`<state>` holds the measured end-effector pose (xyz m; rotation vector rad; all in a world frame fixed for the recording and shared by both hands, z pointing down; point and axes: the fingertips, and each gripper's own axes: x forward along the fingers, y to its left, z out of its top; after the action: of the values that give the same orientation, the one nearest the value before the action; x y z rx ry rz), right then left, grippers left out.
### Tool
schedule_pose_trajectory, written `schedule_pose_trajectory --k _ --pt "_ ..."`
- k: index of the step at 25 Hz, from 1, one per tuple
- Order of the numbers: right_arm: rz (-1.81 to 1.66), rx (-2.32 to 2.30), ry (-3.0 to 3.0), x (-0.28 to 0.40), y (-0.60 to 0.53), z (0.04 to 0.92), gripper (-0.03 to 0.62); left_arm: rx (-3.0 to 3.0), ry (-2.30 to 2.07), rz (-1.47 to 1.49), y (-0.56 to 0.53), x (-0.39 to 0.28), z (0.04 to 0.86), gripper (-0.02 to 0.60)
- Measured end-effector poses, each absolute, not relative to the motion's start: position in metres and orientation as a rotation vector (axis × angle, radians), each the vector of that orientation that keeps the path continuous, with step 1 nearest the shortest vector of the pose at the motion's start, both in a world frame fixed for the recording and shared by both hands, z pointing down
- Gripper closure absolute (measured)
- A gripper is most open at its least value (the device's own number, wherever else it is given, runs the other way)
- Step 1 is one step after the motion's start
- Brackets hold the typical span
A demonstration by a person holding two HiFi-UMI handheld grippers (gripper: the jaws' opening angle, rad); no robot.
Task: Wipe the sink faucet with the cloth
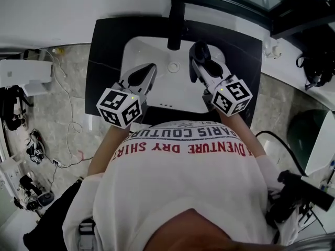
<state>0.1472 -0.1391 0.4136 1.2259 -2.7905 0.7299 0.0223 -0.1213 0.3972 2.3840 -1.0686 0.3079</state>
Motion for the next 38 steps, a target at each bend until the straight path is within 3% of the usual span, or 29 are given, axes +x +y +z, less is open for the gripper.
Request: schedule_pose_trajectory --k 10,25,38 --pt "0.723 1.227 -2.815 0.102 -0.126 0.402 0.517 2.476 -0.96 0.33 -0.131 0.008 0.391 0.581" --pt "0.661 1.786 -2.598 -0.09 -0.149 0.384 0.517 2.644 -0.526 0.399 -0.18 -0.181 0.381 0.581" --pt "0.621 1.958 -2.487 -0.072 -0.135 0.385 0.517 2.701 -0.385 0.406 -0.167 -0.149 0.374 0.581"
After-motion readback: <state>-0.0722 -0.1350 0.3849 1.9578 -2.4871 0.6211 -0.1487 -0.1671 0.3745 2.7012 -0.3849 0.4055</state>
